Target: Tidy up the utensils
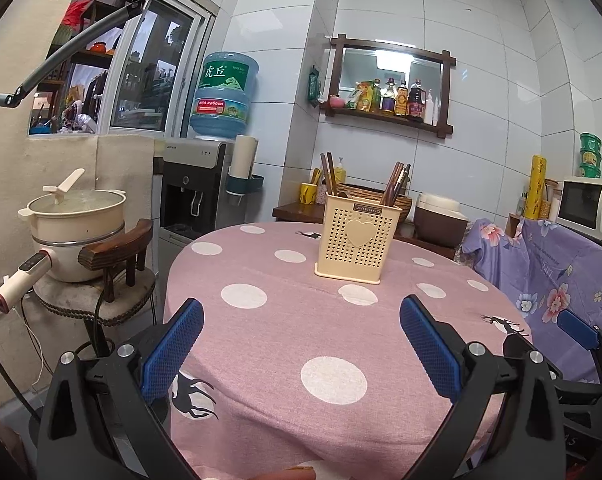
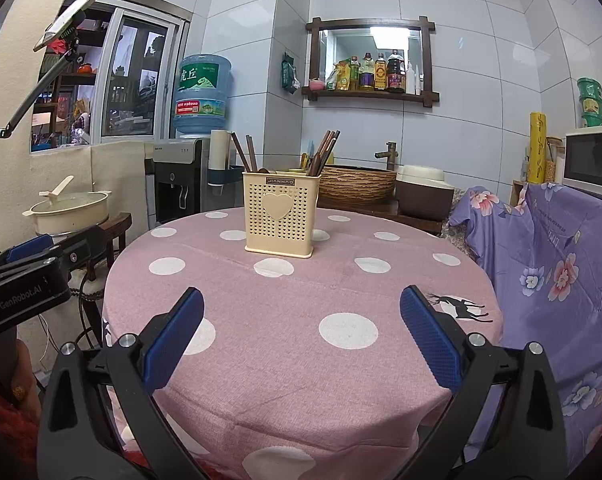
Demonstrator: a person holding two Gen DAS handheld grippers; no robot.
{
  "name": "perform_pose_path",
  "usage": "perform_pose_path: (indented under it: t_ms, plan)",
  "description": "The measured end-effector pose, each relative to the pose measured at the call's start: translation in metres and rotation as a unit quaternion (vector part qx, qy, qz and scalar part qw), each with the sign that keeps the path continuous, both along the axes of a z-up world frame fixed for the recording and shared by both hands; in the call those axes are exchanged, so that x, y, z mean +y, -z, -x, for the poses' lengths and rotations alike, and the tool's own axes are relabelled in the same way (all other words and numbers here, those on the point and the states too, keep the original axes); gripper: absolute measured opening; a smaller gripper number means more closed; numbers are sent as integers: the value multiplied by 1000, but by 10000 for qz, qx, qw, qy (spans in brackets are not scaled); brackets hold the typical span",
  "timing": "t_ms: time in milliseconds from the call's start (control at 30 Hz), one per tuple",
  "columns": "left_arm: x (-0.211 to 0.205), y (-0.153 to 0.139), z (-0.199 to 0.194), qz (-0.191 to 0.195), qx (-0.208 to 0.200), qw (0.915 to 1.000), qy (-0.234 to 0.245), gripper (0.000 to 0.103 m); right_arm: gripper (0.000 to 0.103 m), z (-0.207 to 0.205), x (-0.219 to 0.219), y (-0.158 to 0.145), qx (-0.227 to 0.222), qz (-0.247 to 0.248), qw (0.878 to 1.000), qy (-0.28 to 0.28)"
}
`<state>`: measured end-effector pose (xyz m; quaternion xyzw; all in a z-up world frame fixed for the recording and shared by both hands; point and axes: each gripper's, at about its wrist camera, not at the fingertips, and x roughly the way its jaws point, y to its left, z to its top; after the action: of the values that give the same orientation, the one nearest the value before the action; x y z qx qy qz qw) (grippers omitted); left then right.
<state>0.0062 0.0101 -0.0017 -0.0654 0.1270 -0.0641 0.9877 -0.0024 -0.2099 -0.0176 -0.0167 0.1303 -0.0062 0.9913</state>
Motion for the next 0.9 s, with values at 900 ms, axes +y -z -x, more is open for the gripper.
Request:
perform_pose_path:
  t_ms: [900]
  plan:
    - [0,3,-10,-73,151,9999,6,98,97,-10,-2,2,118,-40,9999,-21]
